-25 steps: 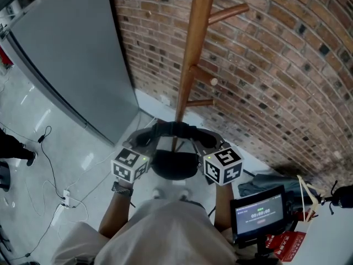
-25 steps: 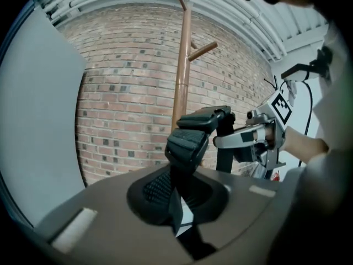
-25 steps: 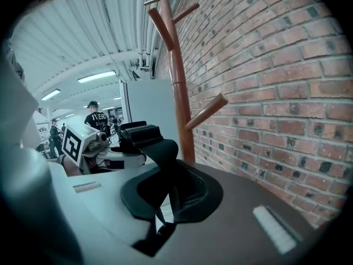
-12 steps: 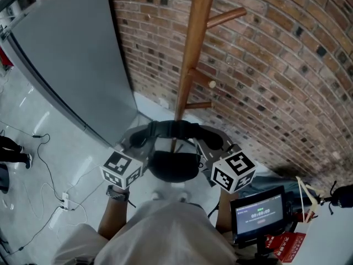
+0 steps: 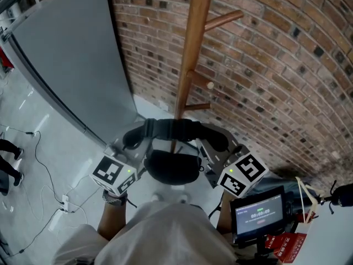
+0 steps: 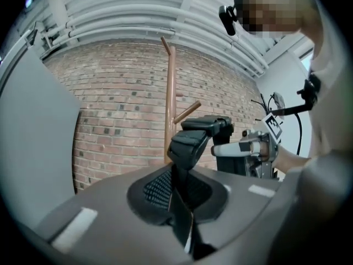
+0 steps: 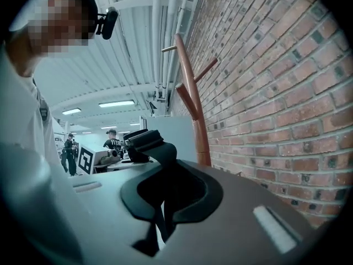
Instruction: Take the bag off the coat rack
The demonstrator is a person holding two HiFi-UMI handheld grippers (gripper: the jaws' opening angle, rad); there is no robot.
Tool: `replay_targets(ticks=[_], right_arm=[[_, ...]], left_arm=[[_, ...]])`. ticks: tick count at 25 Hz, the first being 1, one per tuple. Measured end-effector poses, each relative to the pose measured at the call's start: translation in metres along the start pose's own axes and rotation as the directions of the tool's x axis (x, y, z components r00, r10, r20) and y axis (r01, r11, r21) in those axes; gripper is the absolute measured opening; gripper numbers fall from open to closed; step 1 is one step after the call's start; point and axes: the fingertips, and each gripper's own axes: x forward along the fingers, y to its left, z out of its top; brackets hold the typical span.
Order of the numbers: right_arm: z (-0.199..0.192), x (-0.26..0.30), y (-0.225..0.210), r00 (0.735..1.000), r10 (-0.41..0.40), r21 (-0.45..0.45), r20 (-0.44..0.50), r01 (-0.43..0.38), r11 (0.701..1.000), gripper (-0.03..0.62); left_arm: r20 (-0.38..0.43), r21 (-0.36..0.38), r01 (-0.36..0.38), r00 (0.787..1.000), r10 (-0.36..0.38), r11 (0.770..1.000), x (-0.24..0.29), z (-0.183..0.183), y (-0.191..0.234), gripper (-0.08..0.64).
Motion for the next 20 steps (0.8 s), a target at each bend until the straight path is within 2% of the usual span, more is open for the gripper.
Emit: replay_targets(ticks=[4, 12, 20], right_arm=[[0.0067, -0.0024, 0.001, 1.0, -0.005, -0.011, 0.023, 0.005, 1.0, 0.005], [-0.0001, -0.0017, 0.001, 1.0, -0.008, -0.024, -0.012, 0.008, 1.0, 0.003], [0.001, -0.0017, -0.0012, 1.0, -0.011, -0.011, -0.007, 0.011, 1.0, 0.003]], left_arm=[[0.013, 0.01, 0.001, 1.0, -0.002, 1.0, -0.0019, 0.0065, -0.0007, 0.005], [-0.002, -0.007, -0.003, 1.0, 0.003, 1.0, -0.0018, -0.0002, -0.0006, 0.005], [-0.003, 0.002, -0.002, 1.0, 0.002, 1.0, -0.0018, 0.0021, -0.0009, 0.005]])
